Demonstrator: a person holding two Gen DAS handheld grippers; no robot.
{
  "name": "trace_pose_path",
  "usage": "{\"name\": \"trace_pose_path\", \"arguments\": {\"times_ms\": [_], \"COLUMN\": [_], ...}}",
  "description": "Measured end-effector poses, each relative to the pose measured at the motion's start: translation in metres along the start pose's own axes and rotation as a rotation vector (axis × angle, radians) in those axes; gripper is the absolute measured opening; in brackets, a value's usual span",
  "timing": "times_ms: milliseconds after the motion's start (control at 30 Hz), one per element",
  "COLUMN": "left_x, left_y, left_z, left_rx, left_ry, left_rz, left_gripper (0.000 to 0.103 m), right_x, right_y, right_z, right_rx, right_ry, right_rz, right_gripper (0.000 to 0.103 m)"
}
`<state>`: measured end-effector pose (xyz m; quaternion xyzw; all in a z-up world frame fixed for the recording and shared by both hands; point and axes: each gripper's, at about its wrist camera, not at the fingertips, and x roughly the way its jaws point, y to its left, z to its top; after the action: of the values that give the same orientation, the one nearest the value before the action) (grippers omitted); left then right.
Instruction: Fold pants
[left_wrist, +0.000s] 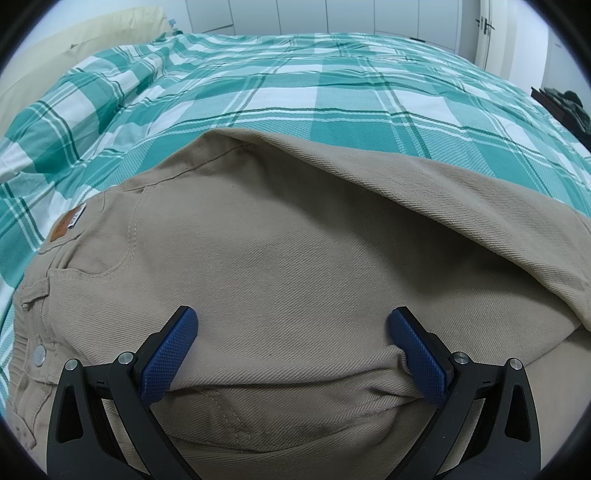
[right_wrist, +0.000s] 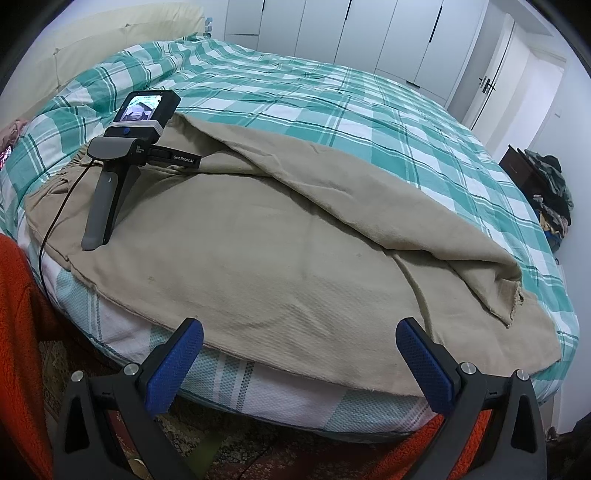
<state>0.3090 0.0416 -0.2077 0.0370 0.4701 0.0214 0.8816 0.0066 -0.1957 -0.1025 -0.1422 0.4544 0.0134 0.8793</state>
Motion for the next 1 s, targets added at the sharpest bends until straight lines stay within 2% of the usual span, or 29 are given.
{"name": "trace_pose_path", "arguments": {"times_ms": [1000], "left_x": [0.0001], "left_y": [0.0], "left_z": [0.0003], "left_rx": [0.0], "left_ry": [0.0], "left_rz": [0.0], "left_gripper": [0.103], "right_x": [0.005], "right_y": [0.0072], "right_z": [0.0043], "right_rx": [-0.029], "right_ry": [0.016], "right_rz": [-0.013], "right_gripper": [0.102]}}
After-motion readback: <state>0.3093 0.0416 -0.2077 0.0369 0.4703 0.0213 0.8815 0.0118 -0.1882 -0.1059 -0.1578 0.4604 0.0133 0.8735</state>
